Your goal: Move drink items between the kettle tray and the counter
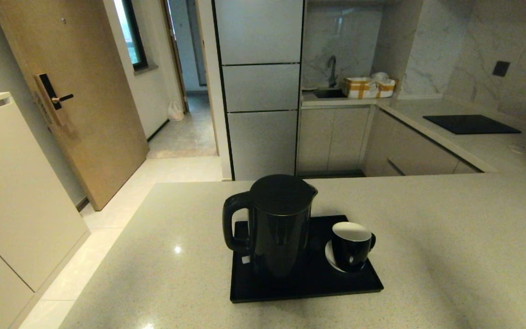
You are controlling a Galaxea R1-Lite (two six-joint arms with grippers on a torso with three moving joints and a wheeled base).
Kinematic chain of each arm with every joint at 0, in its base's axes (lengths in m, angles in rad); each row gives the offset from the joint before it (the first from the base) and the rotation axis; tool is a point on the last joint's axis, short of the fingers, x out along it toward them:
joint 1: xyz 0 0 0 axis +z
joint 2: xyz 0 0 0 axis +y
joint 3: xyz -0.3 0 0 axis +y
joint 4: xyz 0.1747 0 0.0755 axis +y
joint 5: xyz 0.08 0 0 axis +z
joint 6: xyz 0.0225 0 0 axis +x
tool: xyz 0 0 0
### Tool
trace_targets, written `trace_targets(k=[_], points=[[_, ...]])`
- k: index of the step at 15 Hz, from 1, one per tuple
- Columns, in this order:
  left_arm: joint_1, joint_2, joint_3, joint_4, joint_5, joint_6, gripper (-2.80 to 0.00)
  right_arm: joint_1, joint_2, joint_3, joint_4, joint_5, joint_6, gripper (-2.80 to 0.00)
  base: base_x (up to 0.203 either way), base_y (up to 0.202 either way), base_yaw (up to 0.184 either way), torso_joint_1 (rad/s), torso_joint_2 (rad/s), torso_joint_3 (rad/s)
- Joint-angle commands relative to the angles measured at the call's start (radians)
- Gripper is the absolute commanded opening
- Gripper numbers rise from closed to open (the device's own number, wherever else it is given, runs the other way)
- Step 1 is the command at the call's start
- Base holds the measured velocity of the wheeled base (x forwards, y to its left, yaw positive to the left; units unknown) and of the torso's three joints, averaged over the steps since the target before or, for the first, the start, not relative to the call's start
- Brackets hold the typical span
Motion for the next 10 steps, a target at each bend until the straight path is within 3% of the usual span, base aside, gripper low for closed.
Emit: trace_targets(k=[1,10], points=[[0.001,0.001,0.0,0.0,0.0,0.001,-2.8,0.0,0.0,0.002,0.0,0.0,0.0,-2.8,0.0,0.0,0.0,0.0,0.0,0.0],[0.001,0.001,0.0,0.0,0.0,0.001,-2.8,0.0,0.0,0.002,-0.004,-0.004,0.044,-2.8,0.0,0.0,0.0,0.0,0.0,0.0]])
